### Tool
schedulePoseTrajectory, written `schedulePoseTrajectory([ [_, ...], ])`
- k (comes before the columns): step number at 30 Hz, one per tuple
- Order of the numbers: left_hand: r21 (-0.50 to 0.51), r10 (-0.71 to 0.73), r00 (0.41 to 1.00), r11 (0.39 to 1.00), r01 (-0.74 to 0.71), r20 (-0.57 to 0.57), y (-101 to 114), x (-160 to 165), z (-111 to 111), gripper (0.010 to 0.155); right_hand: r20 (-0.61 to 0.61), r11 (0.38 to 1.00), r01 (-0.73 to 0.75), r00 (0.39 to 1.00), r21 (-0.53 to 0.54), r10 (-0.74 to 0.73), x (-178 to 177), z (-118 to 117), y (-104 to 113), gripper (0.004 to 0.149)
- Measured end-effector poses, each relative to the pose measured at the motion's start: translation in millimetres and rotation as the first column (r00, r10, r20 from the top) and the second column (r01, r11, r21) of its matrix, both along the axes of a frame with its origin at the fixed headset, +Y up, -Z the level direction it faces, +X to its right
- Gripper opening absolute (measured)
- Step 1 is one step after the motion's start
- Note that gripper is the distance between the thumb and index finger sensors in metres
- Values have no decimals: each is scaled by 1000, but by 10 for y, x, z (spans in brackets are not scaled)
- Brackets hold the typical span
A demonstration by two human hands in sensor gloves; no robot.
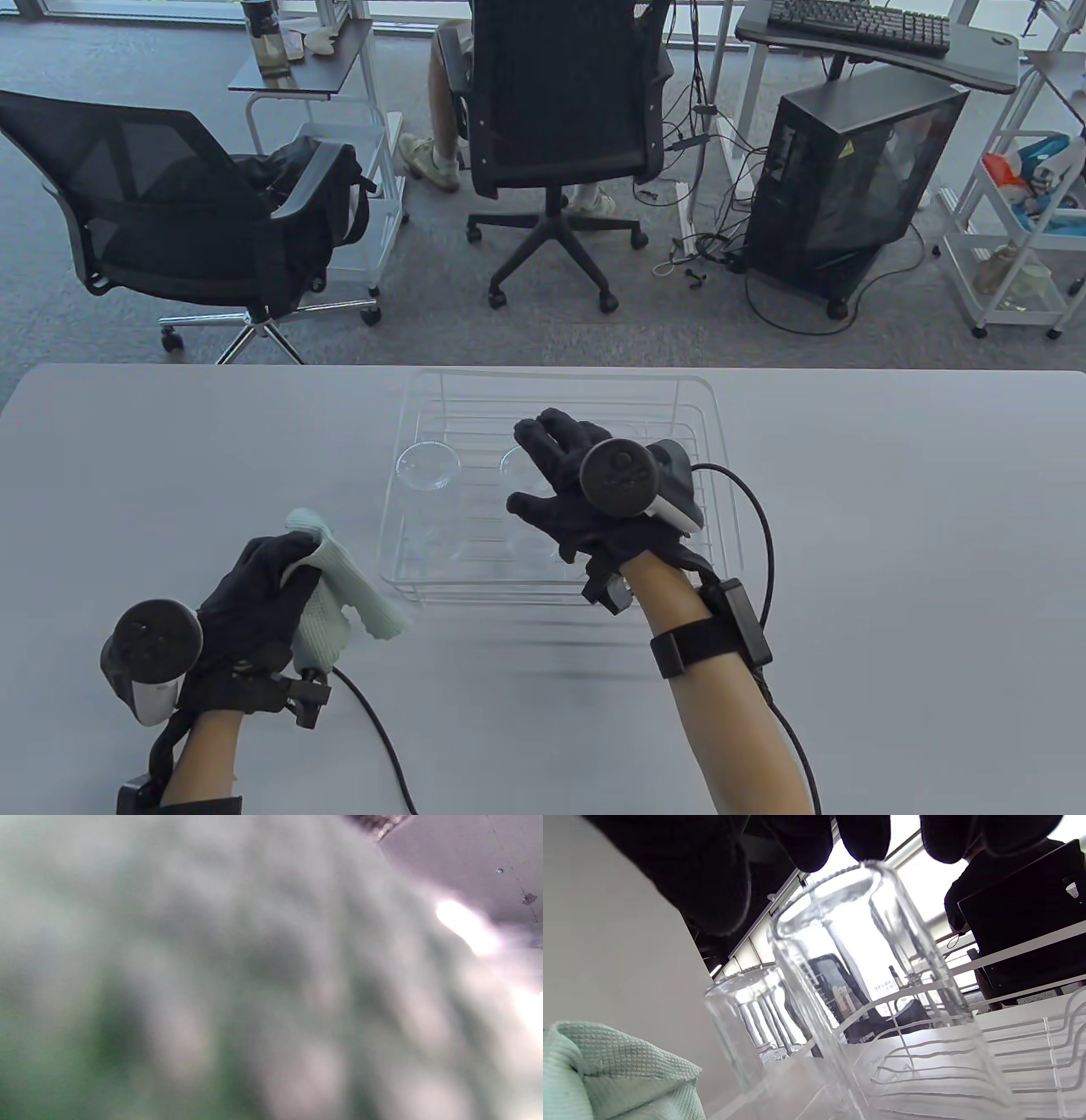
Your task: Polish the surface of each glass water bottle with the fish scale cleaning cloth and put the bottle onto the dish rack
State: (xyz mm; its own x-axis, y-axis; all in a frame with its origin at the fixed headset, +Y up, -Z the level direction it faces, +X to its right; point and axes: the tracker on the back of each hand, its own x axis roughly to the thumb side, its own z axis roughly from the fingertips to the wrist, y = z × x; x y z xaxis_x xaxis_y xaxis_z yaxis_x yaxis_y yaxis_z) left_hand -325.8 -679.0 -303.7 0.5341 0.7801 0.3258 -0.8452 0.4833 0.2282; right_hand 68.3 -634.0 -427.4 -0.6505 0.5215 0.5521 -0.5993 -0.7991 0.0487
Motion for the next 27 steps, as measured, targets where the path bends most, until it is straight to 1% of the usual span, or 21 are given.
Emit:
schedulePoseTrajectory([
  [3,-17,-28,999,999,28,-19,-35,6,5,39,34,988,155,987,-10,-154,324,134,1,78],
  [4,-20,-36,999,999,36,-27,-40,8,5,39,42,984,177,984,-13,-176,404,169,-6,77],
  [6,-31,-54,997,998,52,-52,-51,6,-6,39,80,979,204,976,5,-204,682,300,-42,77],
  [8,-39,-53,997,998,51,-62,-66,-1,-30,39,84,985,172,981,14,-173,870,417,-105,76],
  [10,-49,-59,994,997,55,-87,-86,3,-56,39,113,997,76,991,-1,-76,1048,548,-175,76],
  [11,-56,-77,991,996,71,-109,-98,6,-75,39,136,999,33,990,18,-35,1163,637,-219,75],
  [13,-76,-118,980,991,106,-162,-122,11,-108,39,185,999,19,982,40,-26,1323,765,-280,75],
  [16,-115,-181,957,981,158,-228,-185,12,-178,40,266,996,82,960,45,-91,1567,955,-395,73],
  [19,-154,-224,941,970,189,-253,-281,-3,-260,41,332,984,174,926,49,-180,1791,1124,-549,71],
  [21,-175,-250,935,962,210,-250,-336,-4,-298,41,367,984,175,913,37,-176,1919,1192,-622,70],
  [23,-192,-274,930,954,230,-245,-380,9,-323,41,389,987,159,907,31,-158,2005,1229,-641,70],
  [25,-198,-288,929,949,245,-232,-401,29,-332,42,398,987,160,903,36,-161,2042,1237,-655,70],
  [27,-203,-308,926,942,266,-219,-404,53,-336,44,394,988,151,907,17,-145,2049,1228,-679,70],
])
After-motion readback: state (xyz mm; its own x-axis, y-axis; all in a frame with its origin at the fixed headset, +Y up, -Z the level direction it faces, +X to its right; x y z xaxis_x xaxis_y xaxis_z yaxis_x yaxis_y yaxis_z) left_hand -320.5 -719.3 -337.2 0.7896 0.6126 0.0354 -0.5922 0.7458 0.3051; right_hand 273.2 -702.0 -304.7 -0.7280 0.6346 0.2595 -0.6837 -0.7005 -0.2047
